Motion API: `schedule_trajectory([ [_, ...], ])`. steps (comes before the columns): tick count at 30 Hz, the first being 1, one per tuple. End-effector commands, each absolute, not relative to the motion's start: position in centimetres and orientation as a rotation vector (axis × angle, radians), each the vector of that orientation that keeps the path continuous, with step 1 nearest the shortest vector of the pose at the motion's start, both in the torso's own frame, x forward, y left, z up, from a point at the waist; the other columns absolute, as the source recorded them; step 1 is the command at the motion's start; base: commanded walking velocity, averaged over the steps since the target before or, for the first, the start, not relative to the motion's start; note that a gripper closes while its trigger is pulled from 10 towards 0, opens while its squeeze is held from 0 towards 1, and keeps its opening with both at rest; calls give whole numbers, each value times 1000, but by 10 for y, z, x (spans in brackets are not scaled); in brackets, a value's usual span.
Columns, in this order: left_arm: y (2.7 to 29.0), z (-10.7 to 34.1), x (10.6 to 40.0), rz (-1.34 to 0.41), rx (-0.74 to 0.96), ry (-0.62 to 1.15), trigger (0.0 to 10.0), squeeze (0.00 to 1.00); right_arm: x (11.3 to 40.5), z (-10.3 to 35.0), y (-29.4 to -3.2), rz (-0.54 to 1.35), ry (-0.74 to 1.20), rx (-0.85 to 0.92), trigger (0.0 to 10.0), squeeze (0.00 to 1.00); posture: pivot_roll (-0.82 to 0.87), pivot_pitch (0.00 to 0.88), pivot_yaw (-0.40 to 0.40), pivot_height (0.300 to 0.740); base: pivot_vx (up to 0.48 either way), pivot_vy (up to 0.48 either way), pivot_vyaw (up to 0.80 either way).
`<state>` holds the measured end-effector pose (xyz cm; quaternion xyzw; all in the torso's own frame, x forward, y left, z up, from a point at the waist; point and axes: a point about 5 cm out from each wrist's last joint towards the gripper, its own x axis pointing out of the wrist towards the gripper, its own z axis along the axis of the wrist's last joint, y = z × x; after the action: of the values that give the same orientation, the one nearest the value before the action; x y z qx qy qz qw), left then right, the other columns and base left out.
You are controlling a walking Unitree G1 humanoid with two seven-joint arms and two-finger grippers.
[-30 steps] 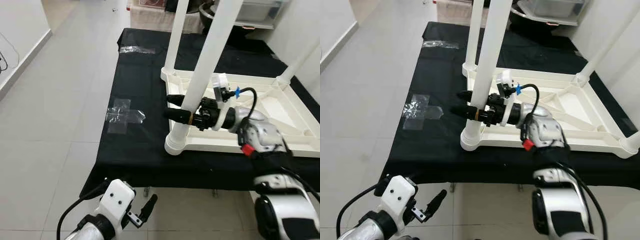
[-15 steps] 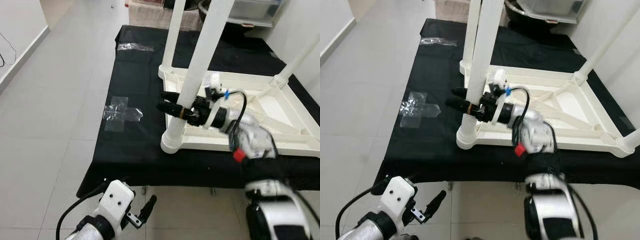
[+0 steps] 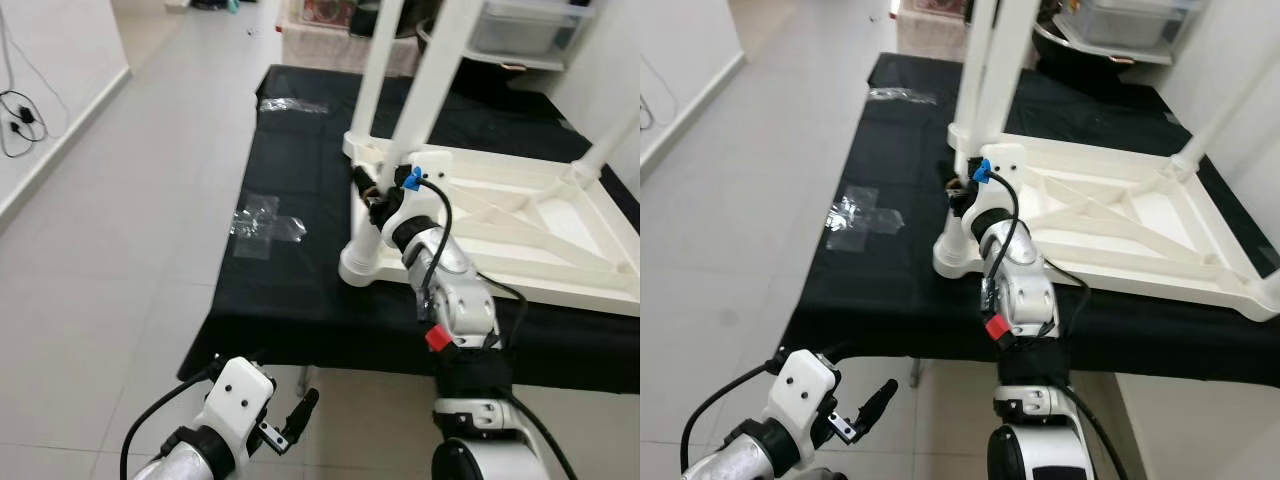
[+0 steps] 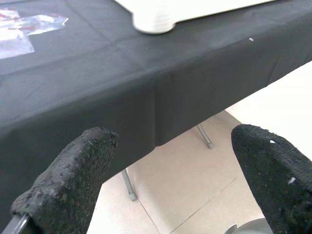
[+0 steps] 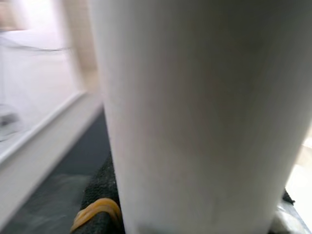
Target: Building children table
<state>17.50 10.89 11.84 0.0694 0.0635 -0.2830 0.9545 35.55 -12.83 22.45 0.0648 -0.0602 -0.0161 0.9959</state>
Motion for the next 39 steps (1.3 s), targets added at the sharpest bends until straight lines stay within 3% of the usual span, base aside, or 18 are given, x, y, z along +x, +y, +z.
schedule_trajectory([
  [1,107,117,175,-578,133,132,10000,0,350,208,-151,-260,-35,129,0,0,100,140,-124,740,0,0,0],
  [4,107,117,174,-579,132,132,10000,0,349,205,-140,-261,-23,140,0,0,99,145,-125,740,0,0,0],
  [5,107,117,174,-578,131,132,10000,0,351,202,-132,-223,-10,191,1294,0,100,144,-124,740,0,0,0],
  [6,107,117,174,-578,129,133,10000,0,352,203,-123,-144,-22,231,10000,0,101,149,-125,740,0,0,0],
  [9,107,117,174,-579,129,133,10000,0,353,204,-116,-96,-33,258,10000,0,101,149,-125,740,0,0,0],
  [10,107,117,173,-580,127,134,10000,0,352,205,-110,-25,-51,281,10000,1000,101,149,-125,740,0,0,0],
  [13,107,117,173,-581,122,136,10000,0,352,209,-113,11,-92,240,10000,1000,99,154,-128,740,0,0,0],
  [14,107,117,172,-582,120,137,10000,0,353,214,-117,70,-132,224,10000,0,100,156,-127,740,0,0,0],
  [17,107,117,171,-581,116,140,10000,0,356,228,-127,292,-216,195,10000,0,103,155,-127,740,0,0,0],
  [22,108,117,170,-584,113,144,10000,0,370,237,-155,482,-155,177,10000,0,107,148,-127,740,0,0,0],
  [25,107,116,170,-585,108,146,10000,0,369,237,-156,613,-112,198,10000,0,107,144,-123,740,0,0,0],
  [27,106,116,171,-588,97,148,10000,0,358,230,-153,955,-17,160,10000,0,109,132,-130,740,0,0,0],
  [28,106,116,171,-588,97,148,10000,0,358,230,-153,955,-17,160,10000,0,109,132,-130,740,0,0,0],
  [29,105,116,171,-588,95,148,10000,0,348,225,-152,1136,31,98,10000,0,116,126,-138,740,0,0,0],
  [30,105,116,171,-588,95,148,10000,0,348,225,-152,1136,31,98,10000,0,116,126,-138,740,0,0,0],
  [32,104,116,171,-589,101,144,10000,0,338,220,-152,1361,96,60,10000,0,124,117,-144,740,0,0,0],
  [38,103,115,170,-583,106,143,10000,0,348,228,-136,1448,70,17,10000,0,140,108,-152,740,0,0,0],
  [39,104,115,169,-582,106,143,10000,0,351,230,-133,1464,58,24,8784,0,142,106,-154,740,0,0,0],
])
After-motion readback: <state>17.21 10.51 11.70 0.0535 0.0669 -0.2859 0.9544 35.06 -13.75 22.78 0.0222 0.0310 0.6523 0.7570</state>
